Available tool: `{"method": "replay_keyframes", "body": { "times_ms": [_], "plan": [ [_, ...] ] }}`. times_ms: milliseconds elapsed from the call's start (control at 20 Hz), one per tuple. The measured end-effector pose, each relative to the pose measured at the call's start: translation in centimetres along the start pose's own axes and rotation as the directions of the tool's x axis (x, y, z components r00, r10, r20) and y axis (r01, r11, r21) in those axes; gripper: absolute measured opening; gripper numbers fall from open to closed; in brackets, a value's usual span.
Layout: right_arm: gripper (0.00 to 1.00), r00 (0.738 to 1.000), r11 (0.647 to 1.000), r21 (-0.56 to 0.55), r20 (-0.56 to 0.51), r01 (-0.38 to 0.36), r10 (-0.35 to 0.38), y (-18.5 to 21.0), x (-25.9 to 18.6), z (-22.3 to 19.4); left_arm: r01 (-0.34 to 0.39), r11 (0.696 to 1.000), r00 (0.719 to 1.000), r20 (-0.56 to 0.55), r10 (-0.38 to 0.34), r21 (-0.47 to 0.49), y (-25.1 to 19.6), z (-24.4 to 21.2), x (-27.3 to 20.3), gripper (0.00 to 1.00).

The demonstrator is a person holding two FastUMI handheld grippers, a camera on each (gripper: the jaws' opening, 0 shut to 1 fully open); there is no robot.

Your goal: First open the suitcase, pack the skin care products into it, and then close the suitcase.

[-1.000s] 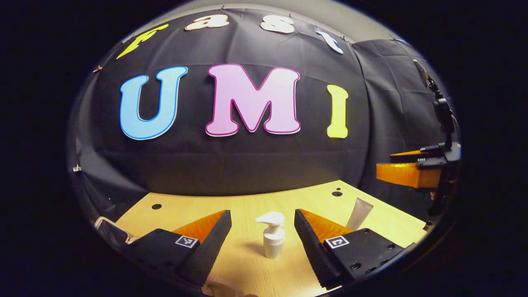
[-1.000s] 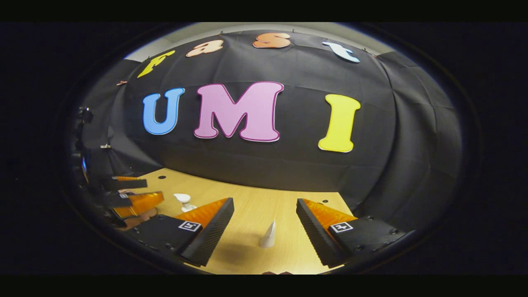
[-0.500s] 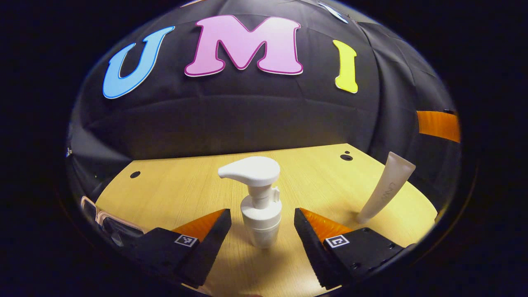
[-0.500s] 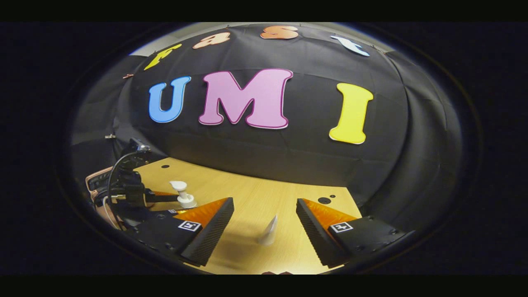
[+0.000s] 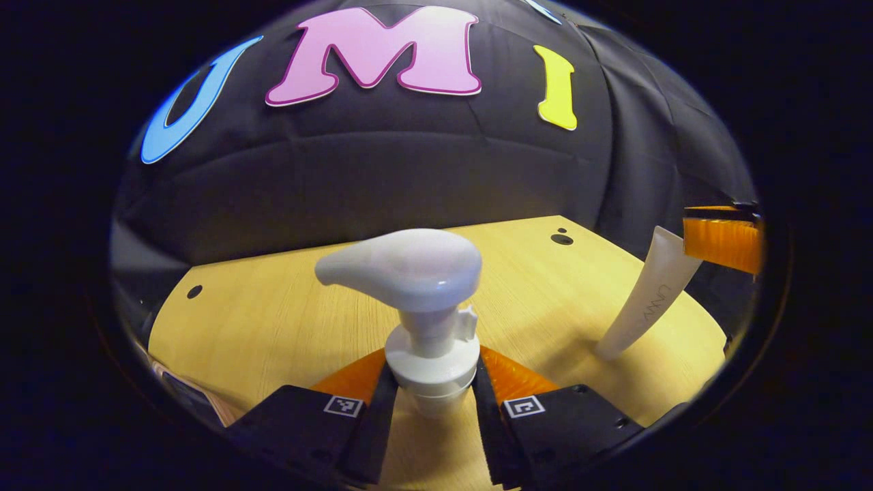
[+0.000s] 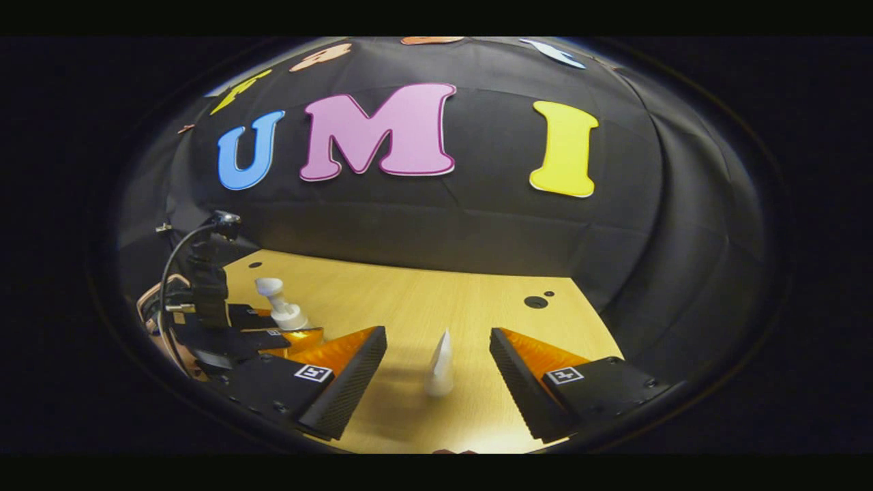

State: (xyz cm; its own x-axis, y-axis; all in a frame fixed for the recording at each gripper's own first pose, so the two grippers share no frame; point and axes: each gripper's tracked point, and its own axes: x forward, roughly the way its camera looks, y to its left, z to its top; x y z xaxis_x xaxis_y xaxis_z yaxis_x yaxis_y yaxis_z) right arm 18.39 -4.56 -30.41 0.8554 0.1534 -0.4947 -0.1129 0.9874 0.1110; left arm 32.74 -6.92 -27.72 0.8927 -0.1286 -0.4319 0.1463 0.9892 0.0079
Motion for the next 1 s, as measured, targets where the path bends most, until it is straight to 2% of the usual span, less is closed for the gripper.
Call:
{"method": "replay_keyframes", "body": {
  "times_ms": [150, 200, 250, 350, 400, 500, 600, 700, 850, 950, 1000],
  "plan": [
    [0.97, 0.999, 0.999, 0.027, -0.034, 0.023, -0.022, -0.5, 1.3, -1.7, 0.008, 1.000, 1.000, -0.016, -0.008, 0.010, 0.0, 0.0, 0.0, 0.60],
    [0.94, 0.998, 0.999, 0.037, -0.054, 0.026, -0.023, -0.5, 1.8, -2.7, 0.012, 1.000, 1.000, -0.019, -0.012, 0.012, 0.0, 0.0, 0.0, 0.60],
    [0.97, 0.996, 0.999, 0.041, -0.084, 0.024, -0.020, -0.4, 2.3, -3.9, 0.013, 1.000, 1.000, -0.019, -0.013, 0.013, 0.0, 0.0, 0.0, 0.60],
    [0.97, 0.991, 0.999, 0.046, -0.131, 0.015, -0.009, 0.2, 3.4, -5.6, 0.014, 1.000, 1.000, -0.020, -0.014, 0.016, 0.0, 0.1, 0.0, 0.60],
    [0.94, 0.988, 0.999, 0.046, -0.156, 0.009, -0.001, 0.5, 4.0, -6.4, 0.016, 1.000, 1.000, -0.019, -0.015, 0.015, 0.0, 0.0, 0.0, 0.60],
    [0.97, 0.978, 0.998, 0.068, -0.209, 0.014, 0.000, 0.7, 5.1, -8.2, 0.019, 1.000, 1.000, -0.015, -0.019, 0.008, 0.0, 0.0, 0.0, 0.60],
    [0.90, 0.959, 0.996, 0.068, -0.282, 0.060, -0.039, -0.1, 5.6, -10.4, 0.020, 1.000, 1.000, -0.017, -0.020, 0.005, 0.0, 0.0, 0.0, 0.60],
    [0.70, 0.942, 0.988, 0.124, -0.333, 0.094, -0.047, -0.4, 6.0, -12.1, 0.018, 1.000, 0.999, -0.033, -0.018, -0.001, 0.0, -0.5, 0.1, 0.61],
    [0.42, 0.950, 0.985, 0.146, -0.310, 0.090, -0.040, -0.6, 6.2, -11.3, 0.022, 1.000, 0.999, -0.041, -0.022, 0.001, 0.0, -0.3, 0.0, 0.61],
    [0.41, 0.948, 0.987, 0.139, -0.316, 0.074, -0.026, -0.3, 6.0, -11.3, 0.033, 0.999, 0.997, -0.066, -0.033, 0.011, 0.1, 0.2, -0.1, 0.61],
    [0.34, 0.946, 0.988, 0.140, -0.325, 0.070, -0.021, -0.4, 5.8, -11.3, 0.041, 0.999, 0.994, -0.097, -0.040, 0.006, 0.1, 0.2, -0.8, 0.59]
  ]
}}
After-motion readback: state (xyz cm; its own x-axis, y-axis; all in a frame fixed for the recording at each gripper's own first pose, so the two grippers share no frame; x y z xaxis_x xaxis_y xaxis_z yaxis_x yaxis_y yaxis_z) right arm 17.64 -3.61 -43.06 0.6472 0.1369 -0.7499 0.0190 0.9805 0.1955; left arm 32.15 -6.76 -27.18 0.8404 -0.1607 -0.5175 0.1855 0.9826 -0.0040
